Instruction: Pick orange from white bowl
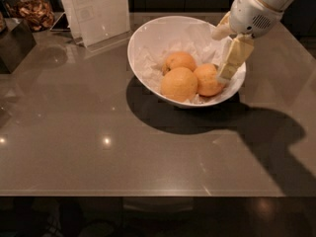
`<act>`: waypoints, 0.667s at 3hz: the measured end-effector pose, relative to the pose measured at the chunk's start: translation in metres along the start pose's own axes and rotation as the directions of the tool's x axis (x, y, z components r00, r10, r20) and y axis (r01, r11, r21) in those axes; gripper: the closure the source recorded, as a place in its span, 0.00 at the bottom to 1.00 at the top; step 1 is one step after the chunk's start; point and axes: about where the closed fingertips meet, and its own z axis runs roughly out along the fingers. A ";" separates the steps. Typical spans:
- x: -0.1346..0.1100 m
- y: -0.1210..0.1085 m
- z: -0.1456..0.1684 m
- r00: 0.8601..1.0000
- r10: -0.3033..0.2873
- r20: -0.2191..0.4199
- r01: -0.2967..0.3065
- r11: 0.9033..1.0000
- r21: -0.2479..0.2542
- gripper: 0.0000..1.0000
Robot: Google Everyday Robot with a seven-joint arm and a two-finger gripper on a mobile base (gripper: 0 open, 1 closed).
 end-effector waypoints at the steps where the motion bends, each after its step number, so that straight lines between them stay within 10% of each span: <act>1: 0.000 0.000 0.000 1.000 0.000 0.000 0.000 1.000 0.000 0.25; 2: -0.001 -0.001 0.001 1.000 -0.001 0.002 0.001 1.000 0.001 0.28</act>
Offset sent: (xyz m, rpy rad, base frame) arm 0.0004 0.0017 -0.0031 -0.0011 0.0123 0.0074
